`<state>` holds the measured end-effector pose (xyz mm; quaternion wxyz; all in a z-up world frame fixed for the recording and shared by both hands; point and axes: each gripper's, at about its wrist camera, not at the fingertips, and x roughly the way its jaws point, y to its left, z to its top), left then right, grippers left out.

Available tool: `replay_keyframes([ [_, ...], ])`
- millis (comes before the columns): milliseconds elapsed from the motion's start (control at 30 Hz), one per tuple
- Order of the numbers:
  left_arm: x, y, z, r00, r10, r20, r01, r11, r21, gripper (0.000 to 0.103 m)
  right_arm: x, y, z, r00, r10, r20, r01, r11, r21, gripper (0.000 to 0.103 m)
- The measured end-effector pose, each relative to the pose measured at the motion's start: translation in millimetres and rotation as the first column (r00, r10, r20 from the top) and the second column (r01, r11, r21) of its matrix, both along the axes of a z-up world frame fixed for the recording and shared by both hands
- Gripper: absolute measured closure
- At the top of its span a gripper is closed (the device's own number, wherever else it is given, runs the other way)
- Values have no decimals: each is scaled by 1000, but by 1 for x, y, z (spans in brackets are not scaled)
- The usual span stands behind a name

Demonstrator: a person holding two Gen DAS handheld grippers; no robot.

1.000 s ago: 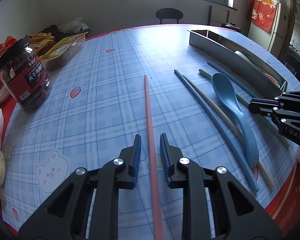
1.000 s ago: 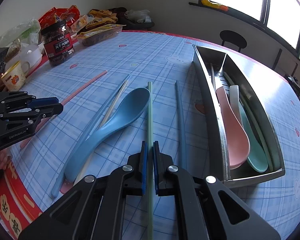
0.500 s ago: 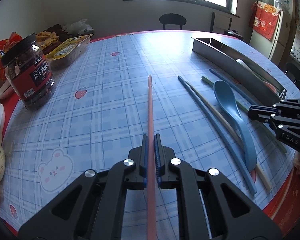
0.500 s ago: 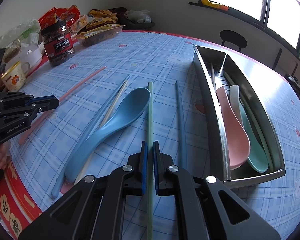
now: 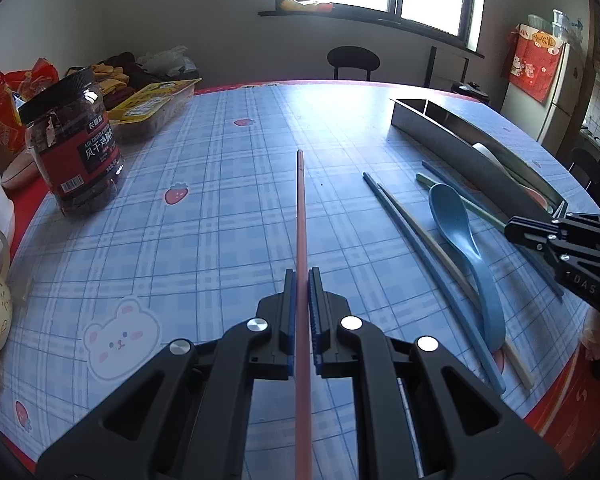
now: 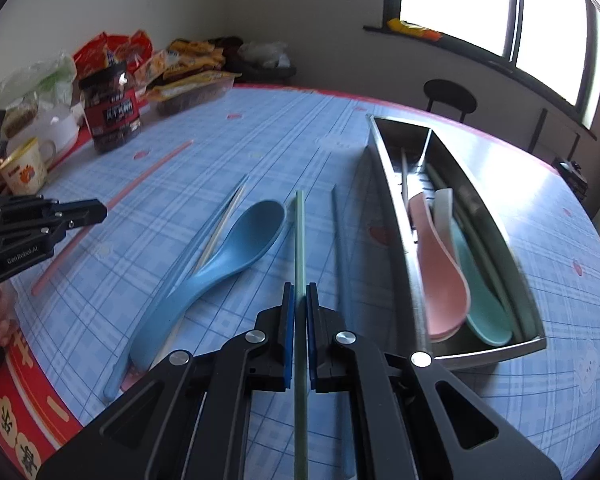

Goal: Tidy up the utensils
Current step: 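Lift and carry both chopsticks over the steel tray with both grippers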

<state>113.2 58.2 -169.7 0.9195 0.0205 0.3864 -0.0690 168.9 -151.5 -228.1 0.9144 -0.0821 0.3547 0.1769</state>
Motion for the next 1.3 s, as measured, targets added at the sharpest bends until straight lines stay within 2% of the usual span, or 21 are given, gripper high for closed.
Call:
replay_keyframes([
  [200,-4,8,4,999,24,29,-23,999,-28,93,-11,-14,11,996,-21,81,16,998,67,97],
  [533,-14,29,13,992,91,87,-79,989,-126,93,-17,-16,17,993,-20,117,9,996,93,97],
  [700,-13,34,13,992,90,84,-75,983,-165,93,-22,-21,20,991,-23,135,6,992,127,97],
  [800,-8,40,13,995,94,40,-84,974,-210,93,-22,-26,21,990,-23,137,1,987,158,97],
  [933,-7,42,32,994,103,22,-92,952,-293,93,-21,-39,23,993,-26,117,-3,971,241,97],
  [1133,7,8,64,999,51,8,-44,929,-367,93,-12,-75,40,997,-27,78,-6,921,390,97],
  [1300,36,-38,67,998,3,-56,-29,885,-464,93,6,-104,59,989,-80,125,28,928,371,97],
])
